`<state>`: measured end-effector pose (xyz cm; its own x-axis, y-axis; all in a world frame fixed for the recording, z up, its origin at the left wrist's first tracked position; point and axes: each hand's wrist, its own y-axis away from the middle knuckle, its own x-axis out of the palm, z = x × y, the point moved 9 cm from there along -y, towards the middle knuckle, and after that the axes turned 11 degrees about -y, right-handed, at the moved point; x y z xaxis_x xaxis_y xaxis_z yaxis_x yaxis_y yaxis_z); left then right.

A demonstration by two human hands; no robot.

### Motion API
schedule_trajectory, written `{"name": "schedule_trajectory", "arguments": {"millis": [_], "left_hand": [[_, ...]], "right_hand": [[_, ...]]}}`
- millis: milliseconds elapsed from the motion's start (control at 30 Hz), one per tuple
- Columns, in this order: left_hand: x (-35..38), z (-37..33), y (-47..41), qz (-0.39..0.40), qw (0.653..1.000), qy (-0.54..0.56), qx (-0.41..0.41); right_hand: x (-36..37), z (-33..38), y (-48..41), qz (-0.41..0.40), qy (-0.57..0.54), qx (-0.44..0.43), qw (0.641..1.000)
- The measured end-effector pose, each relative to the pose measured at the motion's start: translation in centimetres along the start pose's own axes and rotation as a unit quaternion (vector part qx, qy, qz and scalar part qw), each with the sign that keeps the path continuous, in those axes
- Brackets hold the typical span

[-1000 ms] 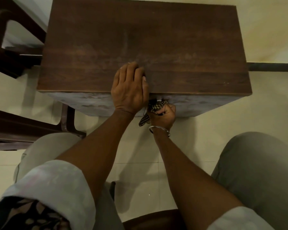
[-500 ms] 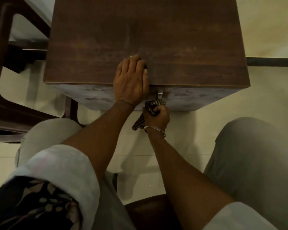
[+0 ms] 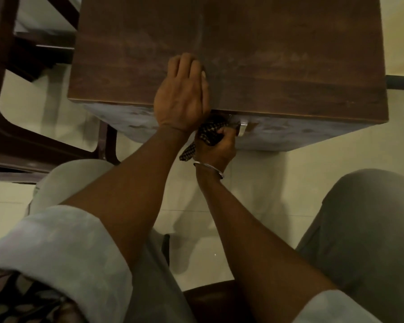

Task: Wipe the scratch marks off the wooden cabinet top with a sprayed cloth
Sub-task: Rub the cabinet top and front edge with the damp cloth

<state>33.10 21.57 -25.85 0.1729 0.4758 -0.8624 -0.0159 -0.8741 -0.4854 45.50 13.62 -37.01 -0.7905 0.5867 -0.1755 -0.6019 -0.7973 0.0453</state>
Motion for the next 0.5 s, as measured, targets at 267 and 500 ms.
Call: {"name": "schedule_trajectory", "arguments": {"millis": [267, 500], "left_hand": [[-0.1, 0.1, 0.1, -0.006, 1.000, -0.005, -0.008], [0.1, -0.1, 0.2, 0.005, 1.000, 0.003, -0.004]], "right_hand": [[1.7, -1.6, 0.0, -0.038, -0.009, 0.056, 0.998], [2.9, -2.5, 0.1, 0.015, 0.014, 0.122, 0.992]]}}
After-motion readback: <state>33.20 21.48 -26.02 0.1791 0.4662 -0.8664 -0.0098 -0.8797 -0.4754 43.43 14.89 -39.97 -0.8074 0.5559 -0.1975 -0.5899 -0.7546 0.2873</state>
